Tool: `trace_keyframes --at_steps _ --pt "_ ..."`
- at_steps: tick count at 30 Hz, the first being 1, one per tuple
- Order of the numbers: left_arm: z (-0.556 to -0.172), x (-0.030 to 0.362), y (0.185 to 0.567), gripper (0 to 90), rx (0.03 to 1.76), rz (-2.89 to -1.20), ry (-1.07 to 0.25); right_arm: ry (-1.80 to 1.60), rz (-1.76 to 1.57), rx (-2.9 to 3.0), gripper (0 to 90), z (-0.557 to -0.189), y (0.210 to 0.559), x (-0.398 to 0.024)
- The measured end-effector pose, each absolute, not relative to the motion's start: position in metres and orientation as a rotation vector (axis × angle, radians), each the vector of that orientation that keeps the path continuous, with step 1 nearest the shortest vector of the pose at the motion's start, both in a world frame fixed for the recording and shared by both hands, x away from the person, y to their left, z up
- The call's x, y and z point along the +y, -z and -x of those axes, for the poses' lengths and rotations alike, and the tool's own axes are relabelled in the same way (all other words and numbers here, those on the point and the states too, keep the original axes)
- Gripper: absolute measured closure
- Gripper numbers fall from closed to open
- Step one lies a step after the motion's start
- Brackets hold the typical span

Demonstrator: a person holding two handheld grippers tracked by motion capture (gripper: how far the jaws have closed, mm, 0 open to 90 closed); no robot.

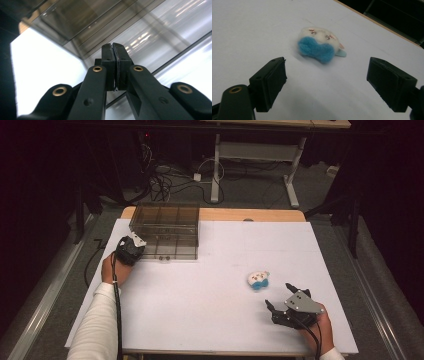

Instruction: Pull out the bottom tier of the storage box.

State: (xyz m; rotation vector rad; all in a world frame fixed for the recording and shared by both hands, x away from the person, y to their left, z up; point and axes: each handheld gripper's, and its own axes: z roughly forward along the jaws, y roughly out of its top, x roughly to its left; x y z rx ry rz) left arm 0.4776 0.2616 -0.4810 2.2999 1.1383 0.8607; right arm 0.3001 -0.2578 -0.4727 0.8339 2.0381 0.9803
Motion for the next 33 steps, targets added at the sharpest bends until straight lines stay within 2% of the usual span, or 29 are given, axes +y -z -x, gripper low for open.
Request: trace_keyframes --at_steps 33 --pt "-0.463 0.27 0.48 85.6 1.089 -2.316 -0.798 -0.974 -0.827 2.04 16.3 -0.299 0.473 -0.258"
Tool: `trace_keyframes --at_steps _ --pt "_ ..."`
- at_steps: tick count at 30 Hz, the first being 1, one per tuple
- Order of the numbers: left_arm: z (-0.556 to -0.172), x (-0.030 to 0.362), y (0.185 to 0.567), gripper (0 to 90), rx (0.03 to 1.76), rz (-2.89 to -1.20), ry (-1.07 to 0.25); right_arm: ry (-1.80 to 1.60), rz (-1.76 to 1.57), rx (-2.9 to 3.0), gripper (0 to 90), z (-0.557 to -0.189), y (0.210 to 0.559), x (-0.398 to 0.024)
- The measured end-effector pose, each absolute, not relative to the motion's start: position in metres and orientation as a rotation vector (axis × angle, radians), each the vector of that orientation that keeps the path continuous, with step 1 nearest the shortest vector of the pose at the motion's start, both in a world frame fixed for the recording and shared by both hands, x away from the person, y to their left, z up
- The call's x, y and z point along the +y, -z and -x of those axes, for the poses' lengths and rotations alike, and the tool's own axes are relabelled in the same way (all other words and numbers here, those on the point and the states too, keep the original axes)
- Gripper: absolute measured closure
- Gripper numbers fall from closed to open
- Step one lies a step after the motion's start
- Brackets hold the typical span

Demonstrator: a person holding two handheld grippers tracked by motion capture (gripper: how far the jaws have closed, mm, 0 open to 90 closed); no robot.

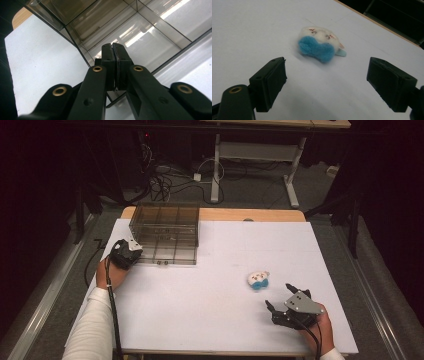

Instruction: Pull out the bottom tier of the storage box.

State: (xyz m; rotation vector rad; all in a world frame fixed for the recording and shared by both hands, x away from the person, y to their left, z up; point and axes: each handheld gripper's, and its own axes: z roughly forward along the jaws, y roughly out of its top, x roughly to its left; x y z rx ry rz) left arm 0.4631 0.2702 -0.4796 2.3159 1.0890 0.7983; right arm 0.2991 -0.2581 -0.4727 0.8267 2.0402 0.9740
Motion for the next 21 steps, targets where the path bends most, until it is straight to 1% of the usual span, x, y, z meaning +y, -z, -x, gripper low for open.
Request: trace_keyframes --at_steps 1,2,11,13,17,18,21 --pt "-0.463 0.27 0.48 85.3 1.088 -2.308 -0.796 -0.974 -0.827 2.04 16.3 -0.299 0.473 -0.258" --pt "-0.462 0.27 0.479 80.9 1.086 -2.295 -0.798 -0.977 -0.829 2.039 16.3 -0.299 0.473 -0.258" --pt "-0.45 0.266 0.47 80.9 1.06 -2.163 -0.797 -0.973 -0.829 2.038 16.3 -0.299 0.473 -0.258" --pt "-0.448 0.262 0.467 76.0 1.048 -2.148 -0.79 -0.974 -0.826 2.036 16.2 -0.299 0.472 -0.258" --pt "-0.439 0.254 0.459 75.9 0.998 -2.122 -0.781 -0.978 -0.826 2.027 16.2 -0.299 0.471 -0.26" --pt "-0.437 0.252 0.457 72.2 0.986 -2.116 -0.78 -0.981 -0.823 2.023 16.2 -0.299 0.47 -0.261" --pt "-0.43 0.246 0.452 72.1 0.947 -2.102 -0.781 -0.987 -0.827 2.016 16.2 -0.298 0.469 -0.262"
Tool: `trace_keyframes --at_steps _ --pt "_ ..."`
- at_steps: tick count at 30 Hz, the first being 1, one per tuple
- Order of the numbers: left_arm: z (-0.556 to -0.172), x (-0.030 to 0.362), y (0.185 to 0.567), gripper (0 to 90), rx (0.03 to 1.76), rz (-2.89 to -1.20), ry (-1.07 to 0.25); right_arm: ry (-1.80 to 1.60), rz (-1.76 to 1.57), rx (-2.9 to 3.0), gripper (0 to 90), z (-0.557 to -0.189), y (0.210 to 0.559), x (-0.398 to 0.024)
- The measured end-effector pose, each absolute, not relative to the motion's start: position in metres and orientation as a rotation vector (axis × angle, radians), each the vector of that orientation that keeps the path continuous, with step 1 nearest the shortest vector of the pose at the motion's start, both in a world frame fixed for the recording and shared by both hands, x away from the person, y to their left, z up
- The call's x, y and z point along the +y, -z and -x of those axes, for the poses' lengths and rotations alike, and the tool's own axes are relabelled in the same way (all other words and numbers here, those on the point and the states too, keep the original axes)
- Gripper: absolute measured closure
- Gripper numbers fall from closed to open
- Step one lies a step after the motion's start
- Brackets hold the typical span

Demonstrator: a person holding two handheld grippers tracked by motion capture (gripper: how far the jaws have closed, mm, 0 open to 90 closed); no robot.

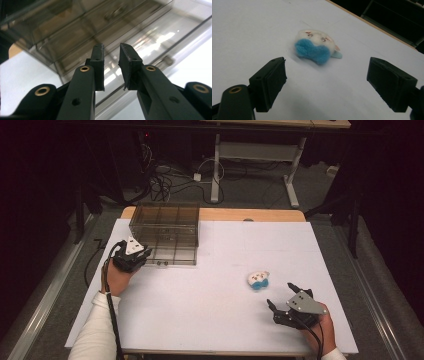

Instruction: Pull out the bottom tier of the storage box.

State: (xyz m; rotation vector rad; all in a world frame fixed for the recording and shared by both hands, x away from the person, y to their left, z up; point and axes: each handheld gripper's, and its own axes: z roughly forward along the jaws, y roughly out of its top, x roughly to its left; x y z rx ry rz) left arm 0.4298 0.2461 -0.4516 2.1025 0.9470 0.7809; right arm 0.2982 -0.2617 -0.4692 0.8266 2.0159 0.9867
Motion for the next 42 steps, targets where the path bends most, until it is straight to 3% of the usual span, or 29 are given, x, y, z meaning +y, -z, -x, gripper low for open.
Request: trace_keyframes --at_steps 7,23,33,42 --pt "-0.421 0.229 0.444 64.9 0.857 -2.102 -0.803 -0.988 -0.826 2.011 16.2 -0.298 0.468 -0.263" --pt "-0.412 0.208 0.439 57.7 0.789 -2.092 -0.776 -0.986 -0.827 2.014 16.2 -0.299 0.469 -0.264" --pt "-0.411 0.198 0.441 31.2 0.772 -2.101 -0.773 -0.981 -0.827 2.016 16.2 -0.299 0.469 -0.264" --pt "-0.407 0.179 0.441 25.3 0.72 -2.107 -0.739 -0.978 -0.834 2.019 16.2 -0.3 0.47 -0.264"
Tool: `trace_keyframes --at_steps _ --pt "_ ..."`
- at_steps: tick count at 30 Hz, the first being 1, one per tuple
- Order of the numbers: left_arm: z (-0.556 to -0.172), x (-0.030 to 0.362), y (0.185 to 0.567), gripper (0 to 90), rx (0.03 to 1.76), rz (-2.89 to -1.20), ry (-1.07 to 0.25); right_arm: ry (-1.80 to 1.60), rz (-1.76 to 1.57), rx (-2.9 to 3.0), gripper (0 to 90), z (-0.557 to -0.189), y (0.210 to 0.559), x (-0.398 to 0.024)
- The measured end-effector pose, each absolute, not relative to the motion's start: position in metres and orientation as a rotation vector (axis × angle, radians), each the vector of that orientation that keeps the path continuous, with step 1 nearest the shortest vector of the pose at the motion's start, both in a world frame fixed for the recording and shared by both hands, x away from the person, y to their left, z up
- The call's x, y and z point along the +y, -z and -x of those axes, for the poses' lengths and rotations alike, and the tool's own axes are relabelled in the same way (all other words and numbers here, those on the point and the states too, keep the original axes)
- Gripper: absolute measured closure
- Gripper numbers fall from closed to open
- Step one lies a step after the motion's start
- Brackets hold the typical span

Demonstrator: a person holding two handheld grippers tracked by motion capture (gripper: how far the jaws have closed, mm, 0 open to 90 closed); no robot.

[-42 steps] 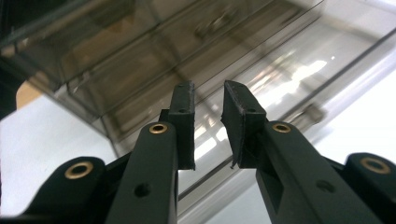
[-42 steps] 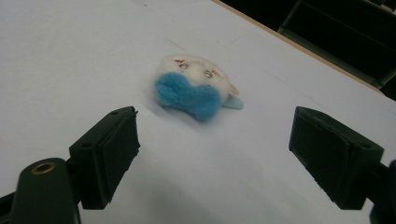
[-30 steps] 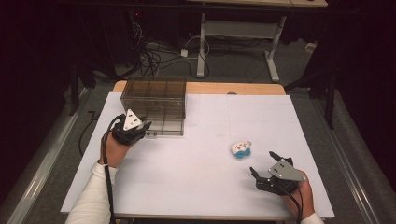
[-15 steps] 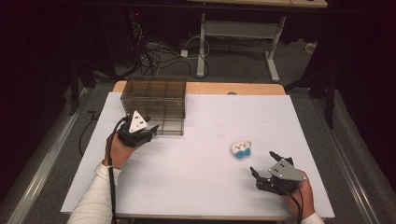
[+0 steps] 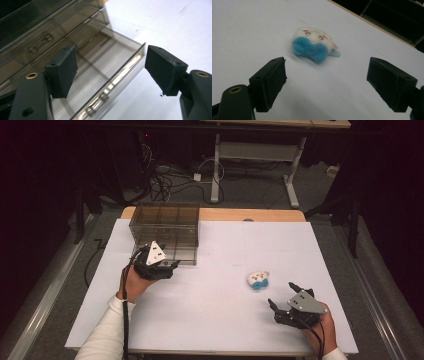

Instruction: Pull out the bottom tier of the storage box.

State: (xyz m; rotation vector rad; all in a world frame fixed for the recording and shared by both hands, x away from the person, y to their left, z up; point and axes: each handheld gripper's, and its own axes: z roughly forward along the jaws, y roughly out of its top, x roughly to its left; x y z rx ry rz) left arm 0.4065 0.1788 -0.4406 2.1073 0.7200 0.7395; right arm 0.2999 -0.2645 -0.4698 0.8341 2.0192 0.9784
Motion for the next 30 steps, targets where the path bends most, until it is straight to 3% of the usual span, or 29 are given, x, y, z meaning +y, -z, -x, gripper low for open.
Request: trace_keyframes --at_steps 30 --pt "-0.39 0.069 0.448 24.9 0.429 -2.211 -0.548 -0.97 -0.857 1.993 16.1 -0.295 0.468 -0.272"
